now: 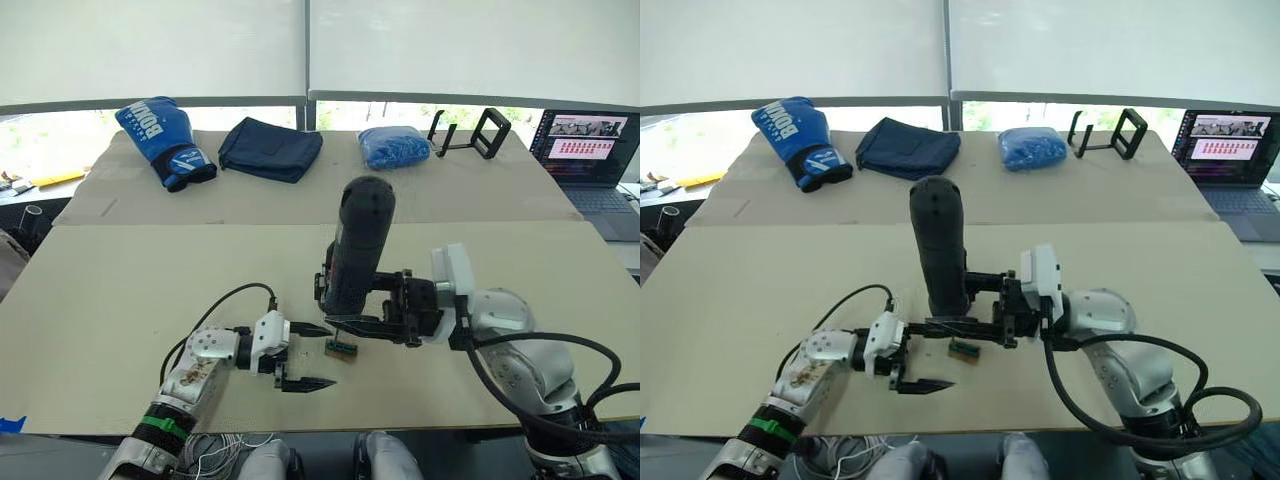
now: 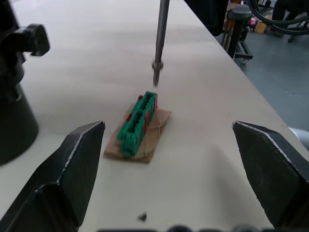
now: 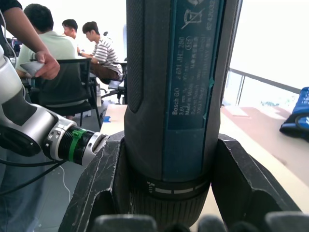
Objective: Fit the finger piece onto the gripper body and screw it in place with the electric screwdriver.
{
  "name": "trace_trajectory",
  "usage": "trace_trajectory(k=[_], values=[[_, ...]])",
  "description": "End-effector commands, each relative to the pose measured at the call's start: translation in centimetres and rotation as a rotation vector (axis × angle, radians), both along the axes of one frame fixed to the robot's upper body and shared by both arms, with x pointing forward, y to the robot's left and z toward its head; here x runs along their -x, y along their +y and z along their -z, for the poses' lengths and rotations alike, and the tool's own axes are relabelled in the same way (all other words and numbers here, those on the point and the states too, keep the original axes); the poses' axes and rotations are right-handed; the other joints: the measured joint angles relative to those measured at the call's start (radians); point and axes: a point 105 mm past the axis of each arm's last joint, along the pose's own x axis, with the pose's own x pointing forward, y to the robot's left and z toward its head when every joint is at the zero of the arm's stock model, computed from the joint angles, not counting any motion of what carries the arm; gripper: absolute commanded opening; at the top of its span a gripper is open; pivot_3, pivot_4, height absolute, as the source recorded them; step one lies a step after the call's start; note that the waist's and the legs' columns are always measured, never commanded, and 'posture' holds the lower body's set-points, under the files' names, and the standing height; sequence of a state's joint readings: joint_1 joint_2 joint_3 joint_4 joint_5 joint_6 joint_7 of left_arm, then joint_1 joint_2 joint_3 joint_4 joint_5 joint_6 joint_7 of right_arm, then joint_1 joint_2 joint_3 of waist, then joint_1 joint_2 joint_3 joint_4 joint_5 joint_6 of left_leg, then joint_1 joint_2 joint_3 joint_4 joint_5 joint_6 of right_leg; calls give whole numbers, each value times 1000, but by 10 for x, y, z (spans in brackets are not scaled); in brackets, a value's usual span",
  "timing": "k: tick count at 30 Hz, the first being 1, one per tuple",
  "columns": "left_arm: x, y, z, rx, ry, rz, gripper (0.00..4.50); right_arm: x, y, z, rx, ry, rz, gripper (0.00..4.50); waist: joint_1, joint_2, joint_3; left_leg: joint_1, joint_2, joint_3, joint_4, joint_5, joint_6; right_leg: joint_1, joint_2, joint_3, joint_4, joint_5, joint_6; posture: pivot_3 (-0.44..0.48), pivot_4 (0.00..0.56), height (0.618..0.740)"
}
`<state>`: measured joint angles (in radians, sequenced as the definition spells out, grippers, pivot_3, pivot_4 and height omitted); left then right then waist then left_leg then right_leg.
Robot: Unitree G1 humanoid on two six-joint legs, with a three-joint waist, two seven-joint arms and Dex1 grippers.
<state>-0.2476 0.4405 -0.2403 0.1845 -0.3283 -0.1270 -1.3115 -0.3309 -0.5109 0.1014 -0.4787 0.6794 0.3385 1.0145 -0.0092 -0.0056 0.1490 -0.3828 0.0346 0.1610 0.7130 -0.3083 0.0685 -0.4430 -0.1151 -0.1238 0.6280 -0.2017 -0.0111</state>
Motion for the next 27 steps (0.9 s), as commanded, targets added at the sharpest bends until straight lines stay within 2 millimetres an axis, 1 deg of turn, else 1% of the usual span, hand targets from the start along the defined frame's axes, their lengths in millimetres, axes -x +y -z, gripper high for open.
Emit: trace_trajectory(k=[1,6,8,10,13,16,19,24,27], values=[[2,11,-26,97,-41,6,4467,11,-2,-25,-46,-86,-24,1933,0,0,0,-1,0,0,0,0,0,0,0,0,0,0,0,0,150,740],[-1,31,-44,149,-49,-51,4467,14,-5,-33,-44,-100,-25,1933,4,0,0,-1,0,-1,0,0,0,0,0,-1,-1,0,0,0,150,740],[-3,43,-54,170,8,-84,4467,15,-9,-37,-39,-110,-21,1933,4,0,0,-1,0,-1,0,0,0,0,0,-1,-1,0,0,0,150,740],[-6,53,-53,118,9,-128,4467,15,-12,-42,-36,-122,-15,1933,4,0,1,-1,0,-1,0,0,0,0,1,-1,-1,0,0,0,150,740],[-14,60,-51,92,4,-195,4467,15,-15,-46,-35,-128,-4,1933,6,0,1,-1,0,0,0,0,0,0,1,-1,-1,0,0,0,150,740],[-18,57,-47,58,-5,-190,4467,14,-18,-48,-28,-132,6,1933,11,0,1,-1,-1,0,0,0,0,0,2,-1,-1,0,0,0,150,740],[-32,49,-40,30,-32,-255,4467,13,-20,-48,-20,-132,12,1933,18,0,1,-1,-1,0,0,0,0,1,2,-1,-1,0,0,0,150,740],[-45,20,-25,7,-29,-264,4467,13,-22,-48,-12,-133,24,1933,22,0,1,-1,-1,1,1,0,0,1,2,-1,-2,0,0,0,150,740],[-51,8,-17,-17,-39,-268,4467,12,-23,-48,-7,-134,31,1933,21,-1,2,-2,-1,1,1,0,0,1,3,-1,-2,0,1,0,150,740]])
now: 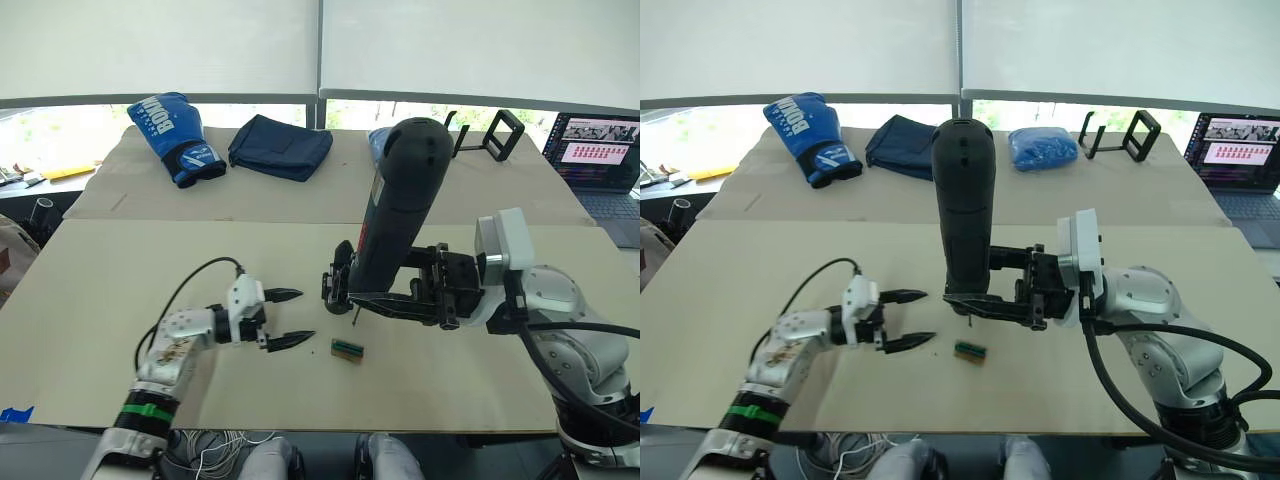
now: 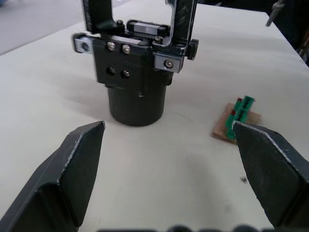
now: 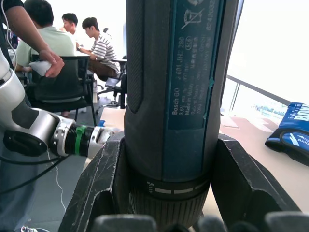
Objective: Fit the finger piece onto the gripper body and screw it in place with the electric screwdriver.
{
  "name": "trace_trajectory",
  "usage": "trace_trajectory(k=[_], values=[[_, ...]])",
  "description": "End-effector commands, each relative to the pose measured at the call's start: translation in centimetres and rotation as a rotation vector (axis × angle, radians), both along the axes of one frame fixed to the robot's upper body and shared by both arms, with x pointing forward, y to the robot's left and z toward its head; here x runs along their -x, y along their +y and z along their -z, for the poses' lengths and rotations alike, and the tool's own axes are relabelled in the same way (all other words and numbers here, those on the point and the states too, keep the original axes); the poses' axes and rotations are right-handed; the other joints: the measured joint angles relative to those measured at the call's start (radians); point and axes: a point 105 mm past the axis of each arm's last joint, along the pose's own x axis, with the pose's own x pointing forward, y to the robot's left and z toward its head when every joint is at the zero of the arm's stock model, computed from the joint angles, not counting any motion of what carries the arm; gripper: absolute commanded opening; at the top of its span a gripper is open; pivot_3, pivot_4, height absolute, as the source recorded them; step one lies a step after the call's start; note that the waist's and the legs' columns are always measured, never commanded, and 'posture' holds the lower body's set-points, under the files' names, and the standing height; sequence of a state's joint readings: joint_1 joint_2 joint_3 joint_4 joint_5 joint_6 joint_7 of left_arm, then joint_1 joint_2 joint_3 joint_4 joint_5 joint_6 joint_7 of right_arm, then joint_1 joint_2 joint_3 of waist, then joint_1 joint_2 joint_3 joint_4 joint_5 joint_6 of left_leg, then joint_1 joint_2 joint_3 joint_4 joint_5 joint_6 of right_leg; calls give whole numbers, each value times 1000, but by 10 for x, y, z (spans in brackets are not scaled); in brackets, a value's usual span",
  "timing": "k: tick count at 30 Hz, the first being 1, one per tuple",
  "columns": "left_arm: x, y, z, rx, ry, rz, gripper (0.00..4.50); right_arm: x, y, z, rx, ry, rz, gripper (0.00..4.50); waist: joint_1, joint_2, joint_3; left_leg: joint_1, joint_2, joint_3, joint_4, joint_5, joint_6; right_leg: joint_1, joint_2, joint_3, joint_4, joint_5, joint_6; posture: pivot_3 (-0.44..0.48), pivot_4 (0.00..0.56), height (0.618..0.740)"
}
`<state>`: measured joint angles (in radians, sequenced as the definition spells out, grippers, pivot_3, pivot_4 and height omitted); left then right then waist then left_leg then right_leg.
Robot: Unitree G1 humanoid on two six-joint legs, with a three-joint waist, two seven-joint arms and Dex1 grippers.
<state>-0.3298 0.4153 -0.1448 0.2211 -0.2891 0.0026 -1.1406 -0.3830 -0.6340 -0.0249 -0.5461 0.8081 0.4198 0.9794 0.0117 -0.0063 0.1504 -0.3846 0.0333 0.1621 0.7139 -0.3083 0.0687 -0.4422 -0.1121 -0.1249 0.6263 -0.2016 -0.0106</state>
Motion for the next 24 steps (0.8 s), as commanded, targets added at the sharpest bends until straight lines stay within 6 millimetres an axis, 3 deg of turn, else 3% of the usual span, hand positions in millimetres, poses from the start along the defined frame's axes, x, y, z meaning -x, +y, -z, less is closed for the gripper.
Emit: trace_trajectory(k=[1,13,21,24], values=[[-10,-10,0,-31,-51,-20,4467,8,-2,-16,-24,-74,-7,1933,-1,0,0,0,0,0,0,0,0,0,0,0,0,0,0,0,150,740],[-30,-41,4,-42,-63,-40,4467,6,-2,-16,-18,-71,17,1933,4,-1,0,0,0,-1,1,0,1,1,-1,0,0,0,0,0,150,740],[-32,-53,3,-15,-61,-24,4467,7,-2,-14,-17,-65,32,1933,3,-1,0,0,0,-1,1,-1,2,1,-1,-1,0,0,1,0,150,740],[-33,-49,8,-50,-65,-39,3633,8,-3,-14,-16,-65,35,1933,1,-1,0,0,0,-1,1,-1,2,1,-1,0,0,1,1,0,150,740]])
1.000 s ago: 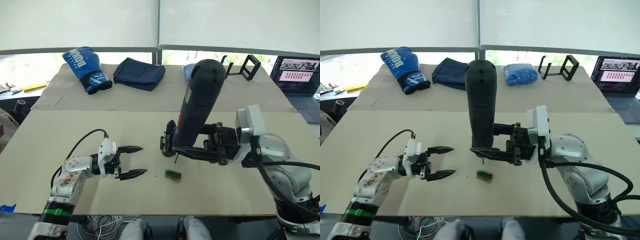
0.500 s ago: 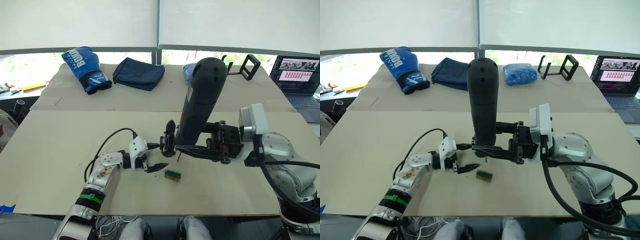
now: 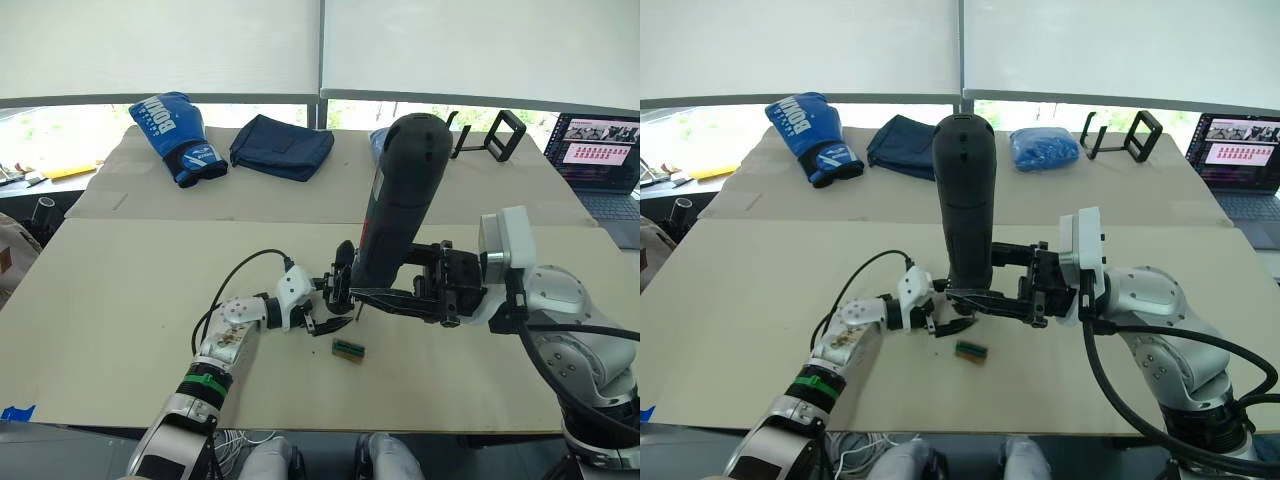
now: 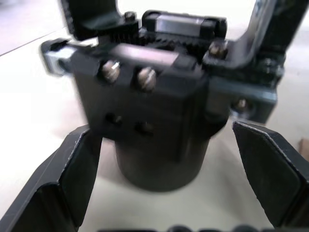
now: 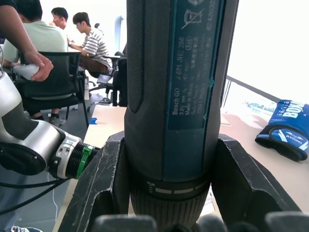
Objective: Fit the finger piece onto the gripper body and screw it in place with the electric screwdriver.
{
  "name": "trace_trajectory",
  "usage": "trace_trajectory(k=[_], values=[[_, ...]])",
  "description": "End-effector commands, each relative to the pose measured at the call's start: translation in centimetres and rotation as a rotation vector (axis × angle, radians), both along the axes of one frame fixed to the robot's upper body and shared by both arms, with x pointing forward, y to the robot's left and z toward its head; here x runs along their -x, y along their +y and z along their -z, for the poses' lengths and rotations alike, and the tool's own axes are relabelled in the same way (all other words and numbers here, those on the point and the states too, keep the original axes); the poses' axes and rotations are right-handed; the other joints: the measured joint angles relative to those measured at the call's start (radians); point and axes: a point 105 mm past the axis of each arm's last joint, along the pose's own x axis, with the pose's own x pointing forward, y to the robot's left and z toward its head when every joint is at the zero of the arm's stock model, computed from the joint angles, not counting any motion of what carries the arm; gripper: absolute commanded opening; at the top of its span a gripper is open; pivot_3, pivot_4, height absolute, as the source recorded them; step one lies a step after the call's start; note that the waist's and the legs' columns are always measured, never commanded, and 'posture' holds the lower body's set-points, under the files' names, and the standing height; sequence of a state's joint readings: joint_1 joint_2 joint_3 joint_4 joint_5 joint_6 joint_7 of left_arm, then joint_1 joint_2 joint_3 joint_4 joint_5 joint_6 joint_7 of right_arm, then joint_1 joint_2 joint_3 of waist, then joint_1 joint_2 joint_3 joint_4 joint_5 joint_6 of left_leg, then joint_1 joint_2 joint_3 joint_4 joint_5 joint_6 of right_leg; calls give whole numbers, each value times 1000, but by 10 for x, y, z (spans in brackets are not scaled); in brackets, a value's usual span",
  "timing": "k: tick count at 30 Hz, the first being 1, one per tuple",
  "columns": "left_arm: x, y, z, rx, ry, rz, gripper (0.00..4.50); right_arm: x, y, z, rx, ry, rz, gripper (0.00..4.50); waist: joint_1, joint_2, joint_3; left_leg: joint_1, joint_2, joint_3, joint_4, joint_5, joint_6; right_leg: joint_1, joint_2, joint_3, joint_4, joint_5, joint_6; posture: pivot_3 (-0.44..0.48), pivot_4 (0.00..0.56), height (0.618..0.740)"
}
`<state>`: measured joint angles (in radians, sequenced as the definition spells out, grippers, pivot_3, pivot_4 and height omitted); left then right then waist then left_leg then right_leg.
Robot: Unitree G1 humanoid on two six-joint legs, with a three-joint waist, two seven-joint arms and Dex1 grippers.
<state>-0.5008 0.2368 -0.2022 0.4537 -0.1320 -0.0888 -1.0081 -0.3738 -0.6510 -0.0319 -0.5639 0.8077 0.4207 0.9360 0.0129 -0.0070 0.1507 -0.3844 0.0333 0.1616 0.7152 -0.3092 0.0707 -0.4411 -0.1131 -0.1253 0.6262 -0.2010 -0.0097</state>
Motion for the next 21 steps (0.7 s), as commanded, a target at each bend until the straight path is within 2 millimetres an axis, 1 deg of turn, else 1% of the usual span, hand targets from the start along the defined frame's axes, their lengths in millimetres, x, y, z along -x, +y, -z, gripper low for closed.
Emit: trace_trajectory(k=[1,2,3,9,13,16,21], values=[[-2,3,4,-35,-12,-4,3270,10,-1,-12,-16,-59,-8,1933,0,0,0,0,0,0,0,0,0,0,0,0,0,0,0,0,150,740],[-2,5,5,-39,-12,-6,2664,10,-1,-12,-16,-59,-6,1933,-1,0,0,0,0,0,0,0,0,0,0,0,0,0,0,0,150,740],[-2,7,6,-42,-12,-7,2320,10,-2,-13,-16,-59,-5,1933,-1,0,0,0,0,0,0,0,0,0,0,0,0,0,0,0,150,740],[-1,8,5,-56,-33,61,2308,11,-2,-12,-12,-55,-6,1933,-2,0,0,1,0,0,0,0,0,0,0,0,0,0,0,0,150,740],[-4,9,-4,-36,-49,146,2308,11,-3,-11,-4,-49,-9,1933,-2,0,0,1,0,0,0,0,0,0,0,0,0,0,0,0,150,740],[-9,11,-7,-41,-48,193,2308,11,-4,-10,3,-45,-11,1933,-2,0,0,0,0,0,0,0,0,0,1,0,0,0,0,0,150,740],[-16,16,0,-88,-27,206,2308,13,-4,-9,7,-41,-12,1933,-4,-1,1,0,0,0,0,0,0,-1,1,0,0,0,0,0,150,740]])
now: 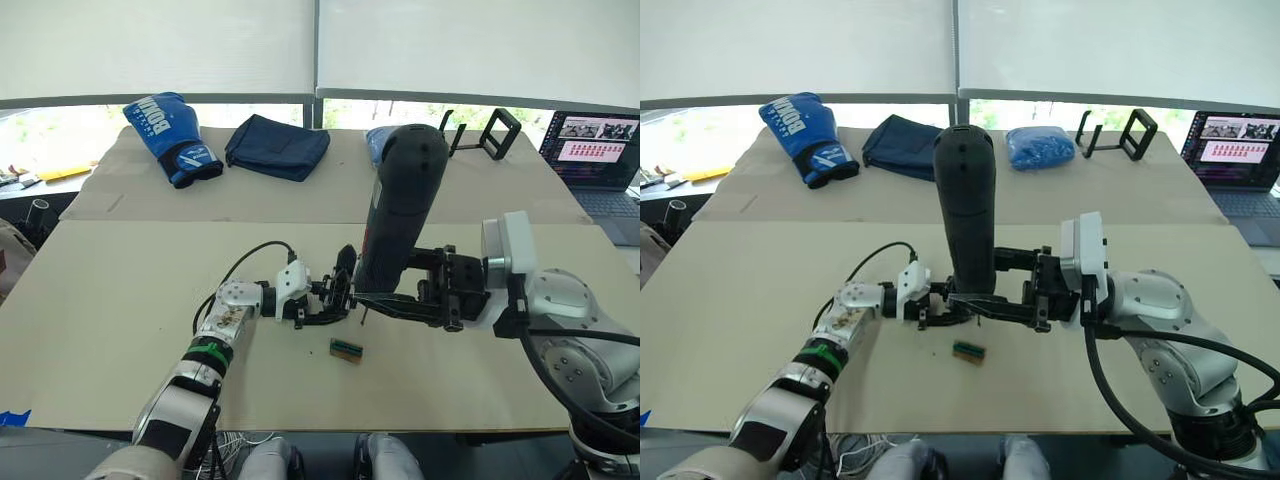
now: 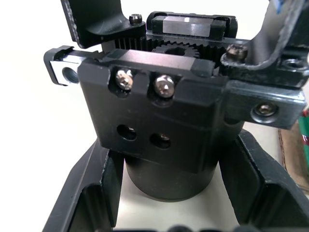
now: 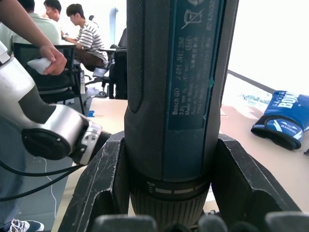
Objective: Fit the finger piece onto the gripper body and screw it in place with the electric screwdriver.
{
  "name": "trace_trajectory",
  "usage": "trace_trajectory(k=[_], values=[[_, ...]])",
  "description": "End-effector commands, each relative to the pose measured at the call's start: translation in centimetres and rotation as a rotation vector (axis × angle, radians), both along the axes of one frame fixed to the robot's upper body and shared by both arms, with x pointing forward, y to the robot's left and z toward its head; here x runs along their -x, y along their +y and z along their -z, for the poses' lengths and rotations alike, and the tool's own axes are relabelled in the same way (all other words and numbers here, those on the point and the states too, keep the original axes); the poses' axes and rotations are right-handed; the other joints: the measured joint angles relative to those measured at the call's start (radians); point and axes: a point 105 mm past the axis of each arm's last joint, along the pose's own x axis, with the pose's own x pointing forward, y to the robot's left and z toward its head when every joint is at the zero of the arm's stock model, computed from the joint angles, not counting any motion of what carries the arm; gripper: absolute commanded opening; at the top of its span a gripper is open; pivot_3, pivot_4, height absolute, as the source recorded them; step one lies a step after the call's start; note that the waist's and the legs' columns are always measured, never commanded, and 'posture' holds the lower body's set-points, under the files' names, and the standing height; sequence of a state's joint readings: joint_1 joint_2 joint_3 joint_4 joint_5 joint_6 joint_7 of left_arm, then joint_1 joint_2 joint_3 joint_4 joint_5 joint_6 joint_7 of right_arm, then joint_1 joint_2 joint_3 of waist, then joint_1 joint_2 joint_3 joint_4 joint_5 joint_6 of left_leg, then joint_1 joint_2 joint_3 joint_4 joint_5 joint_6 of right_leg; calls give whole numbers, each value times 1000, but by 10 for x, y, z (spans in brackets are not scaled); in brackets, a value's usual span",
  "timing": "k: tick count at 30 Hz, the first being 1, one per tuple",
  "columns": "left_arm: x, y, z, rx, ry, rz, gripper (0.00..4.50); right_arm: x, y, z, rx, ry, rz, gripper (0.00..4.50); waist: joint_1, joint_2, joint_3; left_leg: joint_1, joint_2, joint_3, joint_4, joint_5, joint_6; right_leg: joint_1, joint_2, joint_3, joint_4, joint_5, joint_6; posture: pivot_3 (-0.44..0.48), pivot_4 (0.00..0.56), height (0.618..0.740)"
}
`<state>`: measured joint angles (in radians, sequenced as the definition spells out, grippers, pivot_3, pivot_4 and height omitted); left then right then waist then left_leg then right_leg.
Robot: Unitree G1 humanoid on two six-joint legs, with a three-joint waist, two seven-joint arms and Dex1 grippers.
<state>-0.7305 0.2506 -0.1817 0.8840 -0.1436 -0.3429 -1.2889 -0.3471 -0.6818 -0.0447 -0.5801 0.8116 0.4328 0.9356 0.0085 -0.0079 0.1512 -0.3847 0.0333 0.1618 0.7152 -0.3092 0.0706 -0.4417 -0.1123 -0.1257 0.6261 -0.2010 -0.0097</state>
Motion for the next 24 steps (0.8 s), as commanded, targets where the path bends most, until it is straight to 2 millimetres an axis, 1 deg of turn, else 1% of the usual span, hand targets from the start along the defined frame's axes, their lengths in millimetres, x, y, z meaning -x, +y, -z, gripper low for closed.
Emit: trace_trajectory(k=[1,7,9,11,12,16,20,24], values=[[-5,7,3,-32,-6,-13,2308,11,0,-14,-22,-54,-28,1933,0,0,0,0,0,0,0,0,0,0,0,0,0,0,0,0,150,740],[-11,6,-2,13,-3,-41,2308,11,-1,-14,-22,-49,-19,1933,0,0,0,0,0,0,1,0,1,0,0,0,0,0,0,0,150,740],[-11,6,-3,32,-1,-53,3363,12,-1,-14,-21,-48,-17,1933,0,0,0,0,0,0,1,0,1,0,0,0,0,0,0,0,150,740],[-10,7,-3,39,-3,-54,4255,12,-1,-14,-22,-48,-16,1933,0,0,0,0,0,0,1,0,1,0,0,0,0,0,0,0,150,740],[-9,8,-2,38,-6,-56,4436,12,-1,-14,-22,-47,-15,1933,0,0,0,0,0,0,1,0,1,0,0,0,0,0,0,0,150,740],[-7,17,0,49,-15,-87,4436,11,-2,-13,-22,-46,-11,1933,-2,0,0,0,0,0,1,0,1,0,0,0,0,0,0,0,150,740],[-4,22,-5,95,-12,-128,4436,11,-2,-13,-24,-44,-12,1933,-6,0,0,1,0,0,1,0,1,0,0,0,0,0,0,0,150,740],[9,20,-6,81,-33,-102,4436,11,-2,-12,-25,-40,-13,1933,-7,0,0,0,0,0,1,0,1,0,0,1,1,0,0,0,150,740]])
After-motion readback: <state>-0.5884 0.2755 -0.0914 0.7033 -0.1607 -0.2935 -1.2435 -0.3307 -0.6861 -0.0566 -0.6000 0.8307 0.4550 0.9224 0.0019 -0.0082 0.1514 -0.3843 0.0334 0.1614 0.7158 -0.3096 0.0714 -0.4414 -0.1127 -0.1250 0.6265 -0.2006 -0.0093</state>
